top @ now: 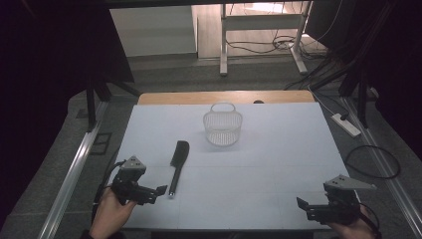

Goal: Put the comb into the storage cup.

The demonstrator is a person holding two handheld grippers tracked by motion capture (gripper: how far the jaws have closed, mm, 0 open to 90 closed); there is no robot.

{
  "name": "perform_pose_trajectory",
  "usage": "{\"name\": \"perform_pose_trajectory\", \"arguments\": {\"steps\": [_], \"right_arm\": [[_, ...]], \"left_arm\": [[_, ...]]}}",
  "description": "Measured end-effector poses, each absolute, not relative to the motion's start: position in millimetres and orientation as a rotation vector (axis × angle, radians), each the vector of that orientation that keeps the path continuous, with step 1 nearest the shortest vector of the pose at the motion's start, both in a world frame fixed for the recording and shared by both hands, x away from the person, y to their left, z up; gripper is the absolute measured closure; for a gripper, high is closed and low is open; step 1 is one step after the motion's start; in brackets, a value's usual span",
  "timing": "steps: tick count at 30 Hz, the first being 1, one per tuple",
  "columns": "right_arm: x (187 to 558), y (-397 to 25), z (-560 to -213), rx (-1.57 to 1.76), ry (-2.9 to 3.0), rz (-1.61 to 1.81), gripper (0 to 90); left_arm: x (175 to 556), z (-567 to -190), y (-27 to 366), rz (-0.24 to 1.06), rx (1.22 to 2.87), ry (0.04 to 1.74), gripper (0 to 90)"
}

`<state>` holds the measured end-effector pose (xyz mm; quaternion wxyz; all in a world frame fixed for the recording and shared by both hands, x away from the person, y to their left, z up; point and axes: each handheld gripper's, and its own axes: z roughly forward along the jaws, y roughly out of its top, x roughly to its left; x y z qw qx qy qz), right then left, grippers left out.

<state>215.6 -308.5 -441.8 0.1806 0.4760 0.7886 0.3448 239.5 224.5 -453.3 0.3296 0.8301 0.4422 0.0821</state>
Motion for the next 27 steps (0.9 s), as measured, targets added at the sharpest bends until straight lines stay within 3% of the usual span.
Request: {"name": "perform_pose_trajectory", "arguments": {"steps": [27], "right_arm": [[216, -308, -442, 1.354, 2.218, 0.957, 0.0]], "left_arm": [[277, -452, 198, 0.206, 2.231, 1.080, 0.0]]}}
